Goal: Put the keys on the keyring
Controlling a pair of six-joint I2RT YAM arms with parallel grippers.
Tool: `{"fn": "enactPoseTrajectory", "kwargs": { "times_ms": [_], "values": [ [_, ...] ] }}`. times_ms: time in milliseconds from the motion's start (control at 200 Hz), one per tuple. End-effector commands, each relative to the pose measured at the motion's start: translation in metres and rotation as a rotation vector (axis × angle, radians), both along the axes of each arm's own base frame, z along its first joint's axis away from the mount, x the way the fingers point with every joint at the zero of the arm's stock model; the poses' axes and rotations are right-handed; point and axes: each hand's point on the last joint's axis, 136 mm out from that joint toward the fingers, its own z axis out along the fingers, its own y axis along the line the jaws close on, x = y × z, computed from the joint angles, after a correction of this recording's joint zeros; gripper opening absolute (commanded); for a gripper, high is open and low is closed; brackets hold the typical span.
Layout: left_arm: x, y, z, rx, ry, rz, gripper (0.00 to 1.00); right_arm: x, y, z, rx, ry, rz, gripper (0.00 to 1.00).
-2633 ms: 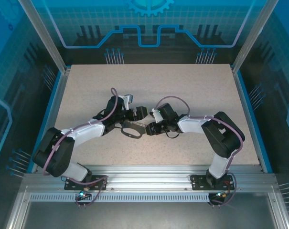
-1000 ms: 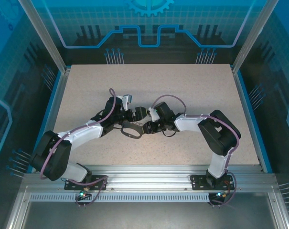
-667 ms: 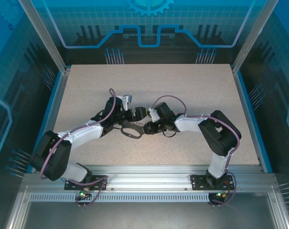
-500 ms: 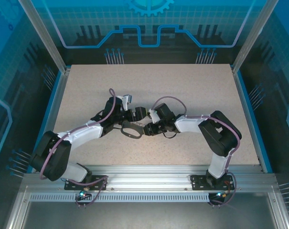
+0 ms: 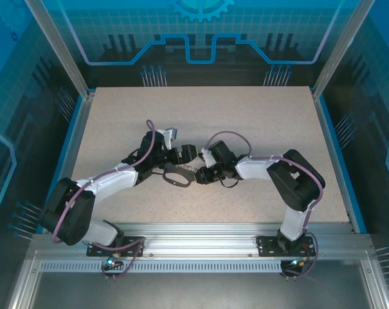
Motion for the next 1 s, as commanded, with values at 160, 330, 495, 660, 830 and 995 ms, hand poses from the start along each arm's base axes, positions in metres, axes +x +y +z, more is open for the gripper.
{"fn": "enactPoseTrajectory", "kwargs": {
  "times_ms": [160, 330, 495, 660, 830, 995],
  "values": [
    [-0.003, 0.003, 0.007, -0.010, -0.018, -0.003, 0.99, -0.001, 0.002, 0.011, 0.005, -0.023, 0.016, 0.06],
    [-0.003, 0.004, 0.015, -0.011, -0.031, -0.004, 0.99, 0.004, 0.001, 0.023, 0.010, -0.054, 0.024, 0.00],
    [-0.002, 0.006, 0.030, -0.002, -0.056, -0.001, 0.99, 0.013, 0.000, 0.058, 0.043, -0.154, 0.059, 0.00],
    [-0.002, 0.008, 0.052, -0.004, -0.092, -0.010, 0.99, 0.023, -0.003, 0.110, 0.109, -0.306, 0.106, 0.00],
    [-0.002, 0.013, 0.080, -0.015, -0.143, -0.018, 0.99, 0.035, -0.016, 0.160, 0.191, -0.410, 0.120, 0.00],
    [-0.003, 0.012, 0.106, -0.032, -0.194, -0.051, 0.99, 0.043, -0.030, 0.207, 0.288, -0.504, 0.125, 0.00]
  ]
}}
